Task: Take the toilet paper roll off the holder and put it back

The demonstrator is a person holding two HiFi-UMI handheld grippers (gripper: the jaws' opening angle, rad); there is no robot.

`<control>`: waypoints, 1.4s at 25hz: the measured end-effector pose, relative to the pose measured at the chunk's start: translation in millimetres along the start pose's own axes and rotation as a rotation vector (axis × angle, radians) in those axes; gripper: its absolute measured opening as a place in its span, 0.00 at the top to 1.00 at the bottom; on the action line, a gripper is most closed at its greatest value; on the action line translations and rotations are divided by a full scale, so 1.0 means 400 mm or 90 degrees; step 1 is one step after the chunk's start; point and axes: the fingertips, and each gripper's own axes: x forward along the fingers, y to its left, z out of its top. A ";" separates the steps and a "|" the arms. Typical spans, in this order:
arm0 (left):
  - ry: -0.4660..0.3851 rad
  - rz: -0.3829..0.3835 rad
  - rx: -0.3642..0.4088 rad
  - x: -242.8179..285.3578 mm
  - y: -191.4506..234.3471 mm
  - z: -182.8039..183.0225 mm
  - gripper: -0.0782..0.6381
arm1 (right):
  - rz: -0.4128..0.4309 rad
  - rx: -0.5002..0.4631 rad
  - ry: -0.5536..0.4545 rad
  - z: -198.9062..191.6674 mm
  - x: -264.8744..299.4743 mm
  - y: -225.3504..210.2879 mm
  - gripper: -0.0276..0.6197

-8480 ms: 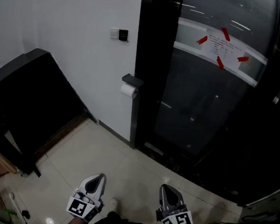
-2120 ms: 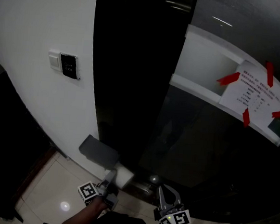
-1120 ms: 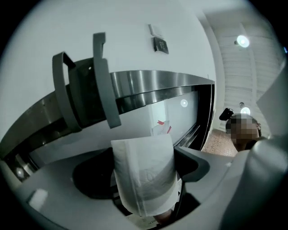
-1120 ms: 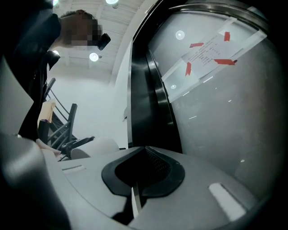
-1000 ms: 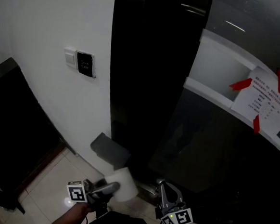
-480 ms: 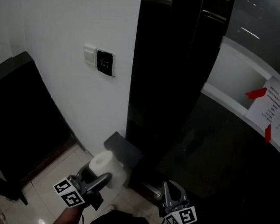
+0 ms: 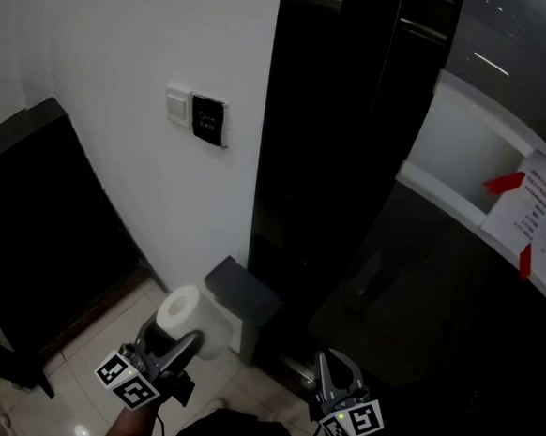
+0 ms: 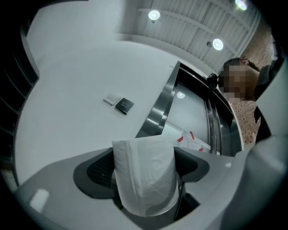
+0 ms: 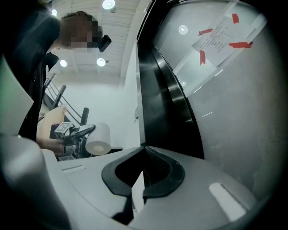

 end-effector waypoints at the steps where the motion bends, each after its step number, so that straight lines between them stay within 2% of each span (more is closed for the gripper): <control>1: 0.005 0.001 0.000 0.001 0.001 -0.005 0.31 | 0.000 0.001 0.000 0.000 0.000 -0.001 0.94; 7: 0.006 -0.024 -0.032 0.015 -0.003 -0.011 0.31 | -0.006 0.002 0.002 -0.005 -0.002 -0.011 0.94; 15: 0.013 -0.059 -0.039 0.025 -0.018 -0.012 0.31 | -0.003 0.009 0.005 -0.015 0.014 -0.010 0.94; 25: 0.023 -0.084 -0.024 0.044 -0.023 -0.014 0.31 | -0.004 0.002 0.005 -0.015 0.023 -0.015 0.94; 35: 0.008 -0.116 0.038 0.131 -0.035 0.048 0.31 | -0.023 0.001 0.002 -0.007 0.007 -0.033 0.94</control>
